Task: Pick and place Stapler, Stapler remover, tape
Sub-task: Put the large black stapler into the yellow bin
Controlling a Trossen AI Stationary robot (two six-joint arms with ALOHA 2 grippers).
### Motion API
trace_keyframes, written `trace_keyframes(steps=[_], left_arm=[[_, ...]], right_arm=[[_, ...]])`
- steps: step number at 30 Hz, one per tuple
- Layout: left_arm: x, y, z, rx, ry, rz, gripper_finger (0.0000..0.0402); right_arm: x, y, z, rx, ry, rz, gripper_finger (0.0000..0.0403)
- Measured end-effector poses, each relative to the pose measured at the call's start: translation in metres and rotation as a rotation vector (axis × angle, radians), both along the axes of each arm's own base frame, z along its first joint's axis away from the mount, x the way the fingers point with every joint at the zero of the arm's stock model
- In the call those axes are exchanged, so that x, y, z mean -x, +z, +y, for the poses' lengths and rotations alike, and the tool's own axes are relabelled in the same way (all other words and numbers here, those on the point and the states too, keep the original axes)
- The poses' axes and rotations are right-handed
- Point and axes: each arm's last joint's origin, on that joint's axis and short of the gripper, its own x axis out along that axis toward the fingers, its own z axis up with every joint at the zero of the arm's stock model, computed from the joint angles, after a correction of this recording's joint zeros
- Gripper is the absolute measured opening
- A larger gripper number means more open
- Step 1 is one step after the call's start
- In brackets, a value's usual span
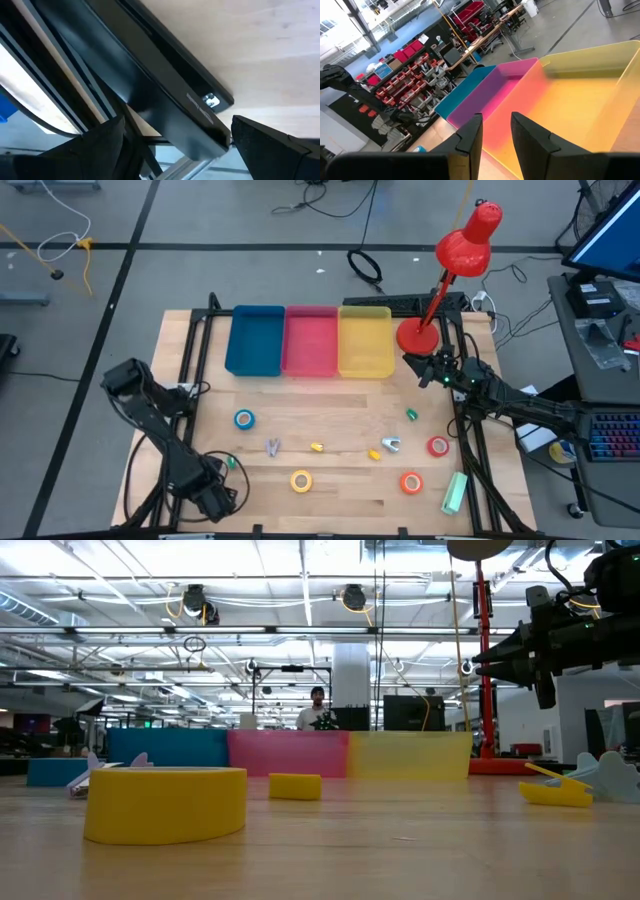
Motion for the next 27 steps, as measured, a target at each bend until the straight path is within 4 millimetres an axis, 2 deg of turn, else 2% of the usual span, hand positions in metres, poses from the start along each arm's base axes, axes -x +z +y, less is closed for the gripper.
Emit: trace_keyframes(steps=[9, 14, 18, 27], left_arm=[[-0.004, -0.02, -0.006, -0.02, -0.073, -0.01, 0.0363], [-0.007, -0.024, -0.009, -0.008, -0.085, -0.037, 0.0353], [-0.009, -0.025, -0.009, -0.019, -0.086, -0.068, 0.03], [-0.008, -0.027, -0.007, -0.059, -0.062, -0.087, 0.0127]], right_arm=[[0.0, 0.0, 0.0, 0.0, 0.0, 0.0, 0.0095], [0.0, 0.0, 0.0, 0.0, 0.0, -0.001, 0.0095], [0.0, 0.0, 0.0, 0.0, 0.0, 0.0, 0.0096], [0.0, 0.0, 0.0, 0.0, 0.0, 0.0, 0.0095]])
